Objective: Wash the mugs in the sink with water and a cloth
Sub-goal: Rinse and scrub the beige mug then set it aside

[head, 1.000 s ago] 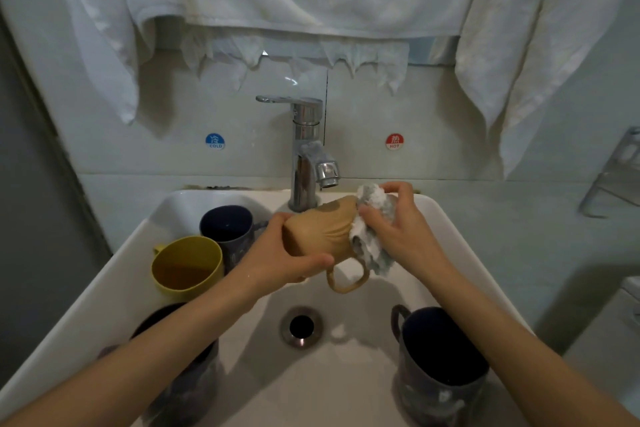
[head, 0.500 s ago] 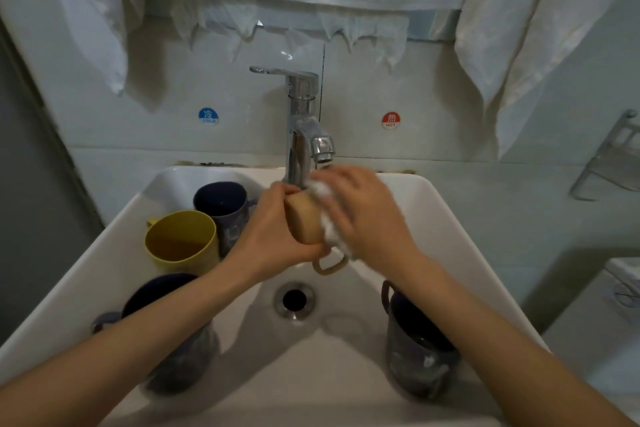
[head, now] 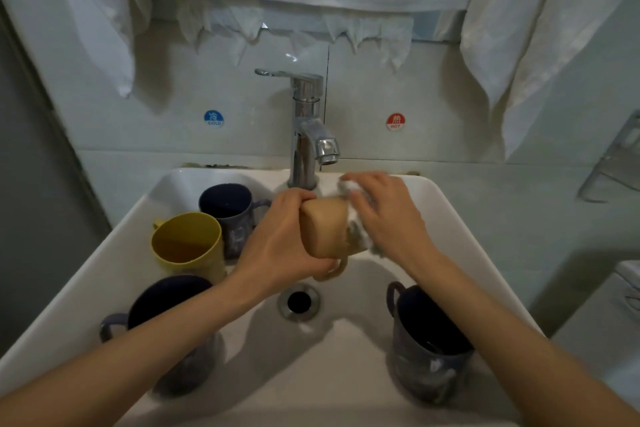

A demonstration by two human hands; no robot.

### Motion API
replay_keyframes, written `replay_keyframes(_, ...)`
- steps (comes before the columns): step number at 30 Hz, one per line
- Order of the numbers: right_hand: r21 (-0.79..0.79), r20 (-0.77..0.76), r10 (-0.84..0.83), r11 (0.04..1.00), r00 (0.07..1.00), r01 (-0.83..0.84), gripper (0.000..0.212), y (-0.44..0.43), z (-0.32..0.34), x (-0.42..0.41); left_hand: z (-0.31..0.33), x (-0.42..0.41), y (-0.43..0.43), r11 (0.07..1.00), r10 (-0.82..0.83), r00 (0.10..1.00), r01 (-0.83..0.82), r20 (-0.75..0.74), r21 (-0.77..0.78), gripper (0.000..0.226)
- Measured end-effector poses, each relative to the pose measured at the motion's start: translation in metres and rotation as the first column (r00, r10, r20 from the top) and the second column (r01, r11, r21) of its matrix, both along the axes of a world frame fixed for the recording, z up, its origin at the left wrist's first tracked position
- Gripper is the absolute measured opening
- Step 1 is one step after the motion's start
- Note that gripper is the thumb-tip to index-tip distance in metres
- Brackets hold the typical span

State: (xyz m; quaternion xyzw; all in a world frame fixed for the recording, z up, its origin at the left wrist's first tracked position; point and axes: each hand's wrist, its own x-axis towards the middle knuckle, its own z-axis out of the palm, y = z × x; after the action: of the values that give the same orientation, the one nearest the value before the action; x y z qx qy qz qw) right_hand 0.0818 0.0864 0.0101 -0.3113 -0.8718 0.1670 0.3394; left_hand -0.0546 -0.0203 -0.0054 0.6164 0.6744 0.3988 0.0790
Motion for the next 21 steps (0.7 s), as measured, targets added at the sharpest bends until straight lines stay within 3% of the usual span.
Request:
replay_keyframes(4,0.045,0.011,0.016,0.999,1.0,-0.017,0.033,0.0,-0.004,0.003,-0.003,0.004,-0.002,0.999,0.01,0.998,-0.009,-0.054,0.034,0.086)
replay_keyframes(8,0.253,0.052,0.272,0.927,0.961,-0.276,0.043,-0.03,0.001,-0.009,0.004,-0.004,0.001,0.996,-0.013,0.997,0.007,0.075,0.085,0.091)
replay_keyframes(10,0.263,0.05,0.287,0.92,0.957,-0.29,0.045,-0.027,0.004,-0.009,0.004,-0.003,0.0,0.996,-0.03,0.992,0.019,0.125,0.091,0.09)
replay_keyframes(14,0.101,-0.02,0.022,0.995,1.0,-0.02,0.041,-0.009,0.01,0.005,0.007,-0.001,-0.001,0.997,0.034,0.991,-0.043,0.13,0.067,0.08)
replay_keyframes(16,-0.069,-0.023,-0.059,0.996,0.998,0.057,0.039,-0.003,0.013,0.011,0.011,-0.003,-0.002,0.997,0.031,0.992,-0.04,0.121,0.069,0.08)
replay_keyframes(19,-0.382,-0.077,-0.07,0.924,0.995,0.036,0.038,0.002,0.016,0.011,0.011,-0.003,-0.003,0.998,0.023,0.999,-0.025,0.036,0.061,0.081)
replay_keyframes(21,-0.599,-0.203,-0.099,0.8,0.974,-0.044,0.037,0.007,0.016,0.011,0.009,-0.002,-0.002,0.999,0.01,1.0,-0.012,0.029,0.043,0.084)
